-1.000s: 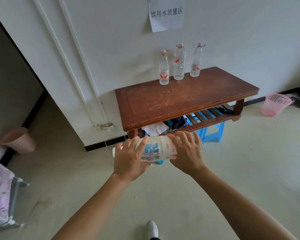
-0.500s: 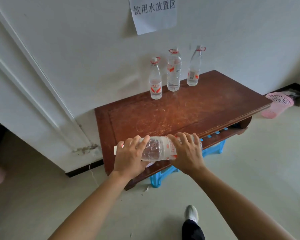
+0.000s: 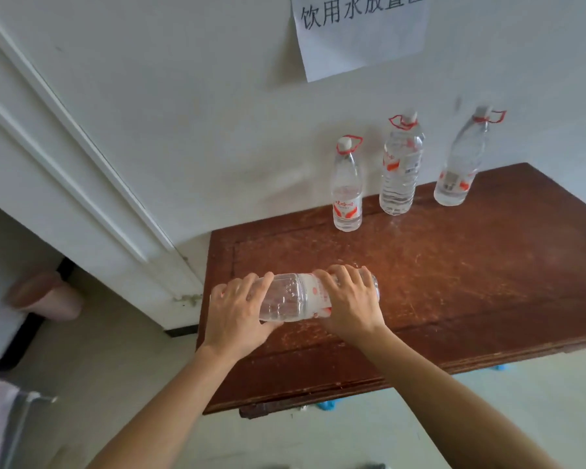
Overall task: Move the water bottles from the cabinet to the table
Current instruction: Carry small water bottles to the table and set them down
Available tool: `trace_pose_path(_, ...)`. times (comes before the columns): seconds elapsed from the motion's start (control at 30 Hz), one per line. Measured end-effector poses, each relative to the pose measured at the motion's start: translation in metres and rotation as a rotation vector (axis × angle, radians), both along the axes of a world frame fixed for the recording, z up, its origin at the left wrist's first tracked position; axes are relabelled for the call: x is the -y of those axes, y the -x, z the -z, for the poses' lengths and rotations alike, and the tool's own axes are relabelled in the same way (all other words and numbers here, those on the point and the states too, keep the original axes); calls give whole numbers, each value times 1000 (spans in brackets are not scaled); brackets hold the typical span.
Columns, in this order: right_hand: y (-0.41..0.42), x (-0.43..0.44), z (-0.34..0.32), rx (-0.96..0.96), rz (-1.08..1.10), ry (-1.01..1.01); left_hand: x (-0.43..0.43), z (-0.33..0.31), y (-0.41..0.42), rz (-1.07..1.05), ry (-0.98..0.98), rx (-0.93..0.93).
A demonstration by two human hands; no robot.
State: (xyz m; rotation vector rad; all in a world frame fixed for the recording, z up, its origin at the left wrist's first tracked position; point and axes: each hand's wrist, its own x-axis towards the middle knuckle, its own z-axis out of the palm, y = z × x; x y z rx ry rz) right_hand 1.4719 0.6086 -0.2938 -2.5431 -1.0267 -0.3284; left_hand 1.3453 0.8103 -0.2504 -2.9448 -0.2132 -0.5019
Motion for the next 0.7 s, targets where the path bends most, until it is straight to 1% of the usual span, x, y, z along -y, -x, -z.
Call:
trace_pose_path(0.13,-36,-23,5,-23,-3,7,-31,6,-22,-172,112,21)
trace_pose_path(0.17,-44,-30,6,-33,0,34,-39,7,-27,-224,169,29)
trace_pose_path(0.2,-51,-36,6,-39,4,61,-47,10,-32,-271,278,37)
trace_pose_path(0.23,-59,-45,7,-48,4,93,-57,16,-38,-319,474,30)
trace_pose_path(0.3,-73,-56,10,-62,7,144,-72,28,-53,-399,996,-13)
trace_pose_path(0.33,-79,-61,12,-64,5,174,-78,33,-62,-420,1182,-46)
trace_pose_path(0.37,-85,-68,15,-56,8,196,-84,41,-71,-434,1262,-52)
trace_pose_path(0.4,-95,-80,19,-51,17,205,-96,51,-82,-433,1294,-53)
trace_pose_path(0.5,-111,-99,28,-94,85,207,-113,59,-110,-391,1274,-17)
trace_pose_path(0.6,-124,-119,37,-153,139,196,-136,61,-138,-336,1201,-23)
trace_pose_path(0.7,-142,-138,42,-236,178,130,-154,49,-170,-291,1088,-9)
